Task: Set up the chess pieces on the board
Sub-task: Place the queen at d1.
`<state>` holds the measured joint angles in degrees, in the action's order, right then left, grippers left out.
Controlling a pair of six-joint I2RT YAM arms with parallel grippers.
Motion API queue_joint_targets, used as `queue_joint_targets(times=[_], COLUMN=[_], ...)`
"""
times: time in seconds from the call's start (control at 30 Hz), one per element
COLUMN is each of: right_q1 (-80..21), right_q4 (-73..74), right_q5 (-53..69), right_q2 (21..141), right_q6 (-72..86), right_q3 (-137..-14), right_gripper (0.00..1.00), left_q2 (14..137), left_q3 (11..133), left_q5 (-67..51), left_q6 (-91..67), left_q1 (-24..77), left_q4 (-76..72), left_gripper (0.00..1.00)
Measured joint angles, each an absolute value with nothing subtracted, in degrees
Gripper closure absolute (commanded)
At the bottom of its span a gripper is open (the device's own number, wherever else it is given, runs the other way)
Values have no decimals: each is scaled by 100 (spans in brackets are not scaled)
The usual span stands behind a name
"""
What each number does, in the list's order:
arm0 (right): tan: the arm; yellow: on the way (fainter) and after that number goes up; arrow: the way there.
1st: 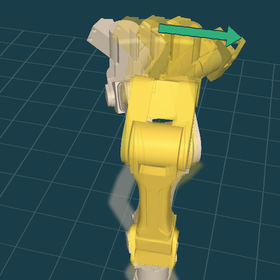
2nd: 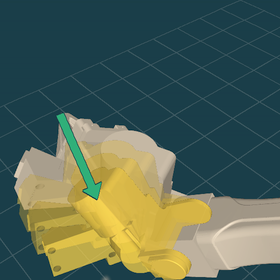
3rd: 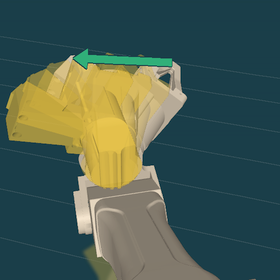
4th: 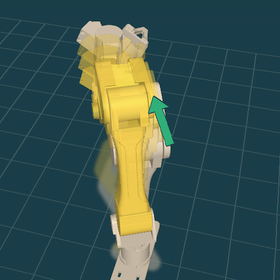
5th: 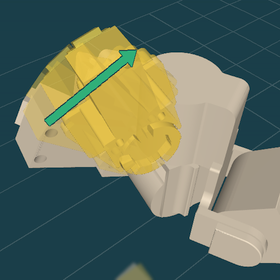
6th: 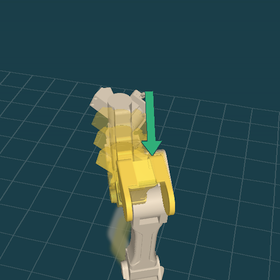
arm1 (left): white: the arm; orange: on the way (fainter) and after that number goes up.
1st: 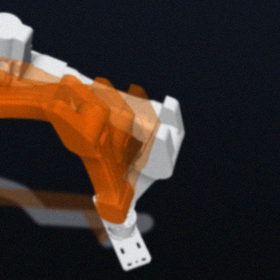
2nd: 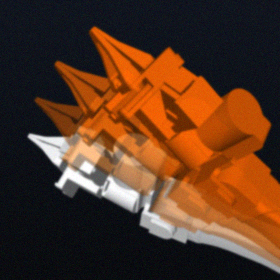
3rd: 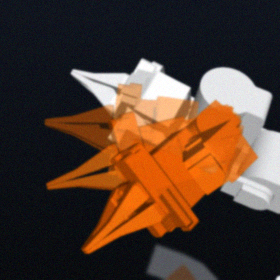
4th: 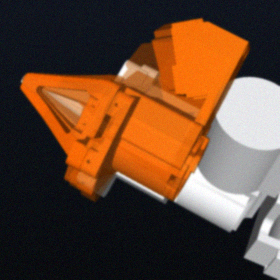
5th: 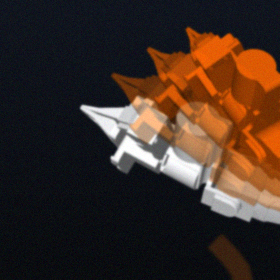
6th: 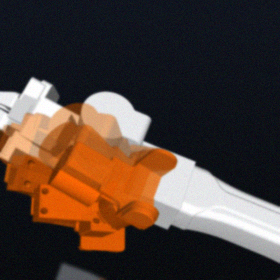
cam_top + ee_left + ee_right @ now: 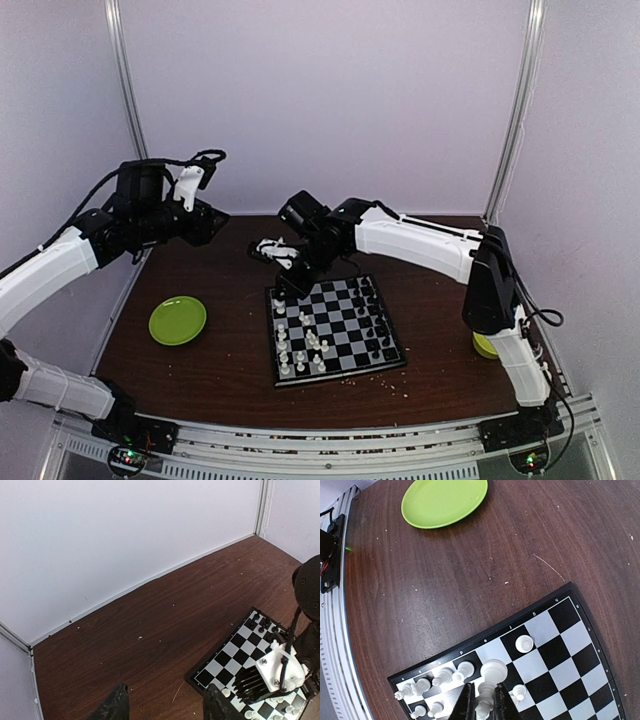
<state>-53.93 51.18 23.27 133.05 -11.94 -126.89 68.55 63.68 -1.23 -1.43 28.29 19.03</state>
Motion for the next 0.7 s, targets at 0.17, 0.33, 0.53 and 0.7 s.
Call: queue_joint_targets(times=[0.17, 0.33, 0.53, 0.7], right_q1=[-5454, -5489, -5489, -5489], right_q4=[5144, 5183, 5212, 5223], right_q5=[2305, 2307, 2303, 2298], right_q2=[13482, 13655, 13904, 14007], right_q6=[-1212, -1210, -1208, -1208], right_q3=[-12750, -12755, -12827, -12862], right_gripper=[98, 97, 97, 97], left_q2=[6831, 6823, 6814, 6814], left_q3=[6368, 6368, 6368, 6368], left_q5=[-128, -130, -148, -193], left_q6=[-145, -158, -189, -191], left_q1=[2783, 2770, 2768, 2768], left_q4=[1916, 1951, 1959, 1962], left_gripper=[48, 48, 49, 49])
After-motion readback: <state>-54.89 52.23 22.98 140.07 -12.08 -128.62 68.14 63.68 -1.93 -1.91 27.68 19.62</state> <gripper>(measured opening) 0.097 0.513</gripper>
